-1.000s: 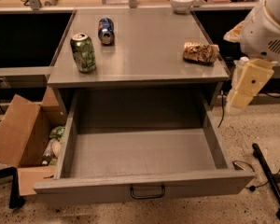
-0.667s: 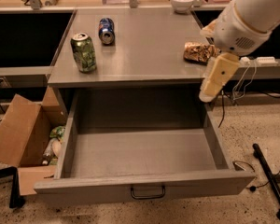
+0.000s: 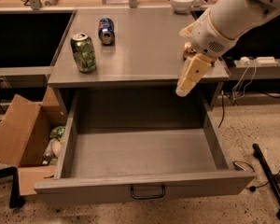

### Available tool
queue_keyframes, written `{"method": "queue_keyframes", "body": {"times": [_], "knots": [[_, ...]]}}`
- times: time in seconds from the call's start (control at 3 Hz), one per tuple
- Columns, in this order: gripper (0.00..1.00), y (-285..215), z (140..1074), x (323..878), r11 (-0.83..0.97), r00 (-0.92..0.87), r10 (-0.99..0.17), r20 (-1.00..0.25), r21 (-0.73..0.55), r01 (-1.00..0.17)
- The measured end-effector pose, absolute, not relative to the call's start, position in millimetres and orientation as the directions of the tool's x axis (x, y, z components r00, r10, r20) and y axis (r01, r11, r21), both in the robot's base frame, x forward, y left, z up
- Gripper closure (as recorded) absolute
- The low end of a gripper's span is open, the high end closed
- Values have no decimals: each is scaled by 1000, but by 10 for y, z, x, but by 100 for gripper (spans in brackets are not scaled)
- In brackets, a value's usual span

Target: Place green can into top drawer

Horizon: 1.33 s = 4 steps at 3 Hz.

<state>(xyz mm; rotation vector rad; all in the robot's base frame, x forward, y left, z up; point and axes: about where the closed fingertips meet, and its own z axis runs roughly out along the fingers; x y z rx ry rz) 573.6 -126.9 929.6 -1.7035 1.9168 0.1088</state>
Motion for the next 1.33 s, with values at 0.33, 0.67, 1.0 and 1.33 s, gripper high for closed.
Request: {"method": "queue_keyframes", "body": {"times": [0.33,0.67,1.0,1.33], "knots": [[0,-1026,9243,6074,197,-15,-863,-505,-308,-931],[0,-670,9147,6511,197,17,-825,-565,-316,-928],[0,-208,9045,6999,188,69,-767,-638,-326,-926],[0,71,9067,7228,198,101,-697,-710,-326,-924]]}}
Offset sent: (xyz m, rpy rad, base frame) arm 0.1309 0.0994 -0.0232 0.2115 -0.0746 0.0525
